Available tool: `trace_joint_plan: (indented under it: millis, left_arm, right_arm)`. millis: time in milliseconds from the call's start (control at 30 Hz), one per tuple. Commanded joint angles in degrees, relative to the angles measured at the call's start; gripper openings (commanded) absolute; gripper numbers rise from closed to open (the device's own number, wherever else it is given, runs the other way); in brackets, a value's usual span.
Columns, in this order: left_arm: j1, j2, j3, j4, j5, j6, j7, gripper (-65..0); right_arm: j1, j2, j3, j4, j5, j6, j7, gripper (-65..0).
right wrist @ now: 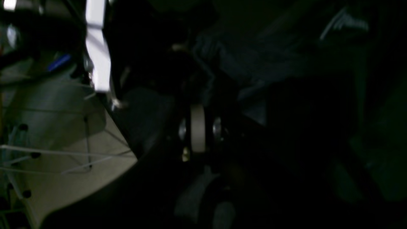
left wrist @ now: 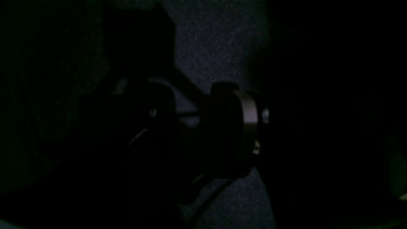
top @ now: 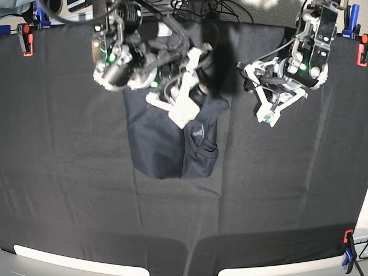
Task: Layout the t-shirt on the table in an organized manner, then fold the t-shirt properly
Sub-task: 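Release the fold and lift the right gripper off the shirt, then press and smooth the folded shirt with both grippers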
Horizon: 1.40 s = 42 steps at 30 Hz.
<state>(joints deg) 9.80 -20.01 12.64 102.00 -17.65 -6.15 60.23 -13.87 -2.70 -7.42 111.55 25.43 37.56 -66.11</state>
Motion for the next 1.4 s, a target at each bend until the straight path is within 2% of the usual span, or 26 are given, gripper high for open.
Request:
trace_joint_plan:
  millis: [0,267,467,500,600,667,800,933,1033,1100,1133,1167,1233,1300,1367]
  left_arm:
    - [-0.4,-0.3,-0.3,0.9,0.2,0.4,0.2,-38.9]
    - [-0.4,-0.3,-0.3,0.9,0.2,0.4,0.2,-38.9]
    - [-0.5,-0.3,-0.3,0.9,0.2,0.4,0.2,-38.9]
    - [-0.5,-0.3,-0.3,0.9,0.2,0.4,0.2,-38.9]
    - [-0.5,-0.3,-0.3,0.9,0.2,0.4,-0.4,-38.9]
    - [-0.5,-0.3,-0.3,0.9,0.3,0.4,-1.7,-38.9]
    - [-0.6,-0.4,-0.3,0.9,0.3,-0.1,-6.6,-38.9]
    - [-2.6,-0.3,-0.3,0.9,0.3,-0.9,-7.6,-38.9]
    - [-5.4,-0.3,-0.3,1.0,0.2,-0.9,-7.6,-38.9]
    - [-7.3,-0.3,-0.3,1.4,-1.5,-1.0,-7.7,-38.9]
    - [-8.0,-0.3,-0.3,1.6,-3.8,-2.5,-7.9,-38.9]
    - [-8.8,-0.3,-0.3,1.6,-6.4,-5.4,-7.9,-38.9]
    - [-9.6,-0.3,-0.3,1.6,-13.1,-10.9,-7.8,-38.9]
    - [-9.7,-0.2,-0.3,1.6,-20.2,-14.0,-7.8,-38.9]
    - [-9.4,0.8,-0.3,1.6,-23.0,-17.1,-7.2,-39.0]
  right_arm:
    - [-0.2,0.0,-0.2,1.0,0.8,1.6,1.1,-65.0]
    - [-3.5,4.6,-0.1,1.0,-1.4,1.6,1.2,-65.0]
    - [-3.4,4.9,-0.1,1.0,-1.4,1.6,1.2,-65.0]
    - [-3.4,4.9,-0.1,1.0,-1.2,1.6,1.2,-63.3]
    - [-3.3,4.9,-0.1,1.0,-0.6,1.6,1.2,-42.8]
    - [-3.3,4.9,-0.1,1.2,1.8,1.6,1.2,-35.1]
    - [-3.3,4.9,-0.1,2.8,9.7,2.0,1.2,-34.4]
    - [-3.1,4.9,-0.1,8.2,15.1,2.4,1.2,-34.5]
    - [-1.8,4.9,0.0,13.5,14.7,2.4,1.3,-34.5]
    - [0.7,4.9,0.1,15.1,10.8,2.4,4.0,-34.5]
    - [2.2,4.9,0.2,15.0,7.7,2.4,6.7,-34.5]
    - [3.7,4.8,0.4,14.8,4.2,2.4,9.7,-34.5]
    - [6.8,4.1,1.5,14.2,-2.2,-0.6,15.2,-34.5]
    - [10.5,3.1,3.2,13.0,-6.5,-3.2,17.6,-34.5]
    - [14.4,2.0,5.5,10.4,-8.3,-4.9,17.7,-34.5]
